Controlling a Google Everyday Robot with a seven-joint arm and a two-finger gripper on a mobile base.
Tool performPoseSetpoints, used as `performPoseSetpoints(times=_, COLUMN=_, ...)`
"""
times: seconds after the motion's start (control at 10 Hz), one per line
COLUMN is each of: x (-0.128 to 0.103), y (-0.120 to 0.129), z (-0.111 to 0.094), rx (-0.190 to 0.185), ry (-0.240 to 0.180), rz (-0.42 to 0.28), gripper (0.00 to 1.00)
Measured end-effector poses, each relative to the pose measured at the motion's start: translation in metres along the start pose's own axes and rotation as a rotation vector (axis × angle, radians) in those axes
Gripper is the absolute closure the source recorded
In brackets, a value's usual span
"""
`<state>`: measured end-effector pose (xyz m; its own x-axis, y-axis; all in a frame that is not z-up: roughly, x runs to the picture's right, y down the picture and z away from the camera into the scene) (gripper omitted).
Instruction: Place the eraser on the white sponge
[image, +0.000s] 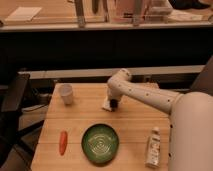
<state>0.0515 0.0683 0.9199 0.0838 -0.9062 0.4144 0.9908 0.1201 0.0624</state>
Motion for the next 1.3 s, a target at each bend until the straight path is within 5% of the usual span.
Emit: performPoseSetpoints(times=1.3, x=-0.0001, y=-0.0048, z=0.0002, rx=0.000, ry=-0.016, rz=-0.056, gripper=0.92)
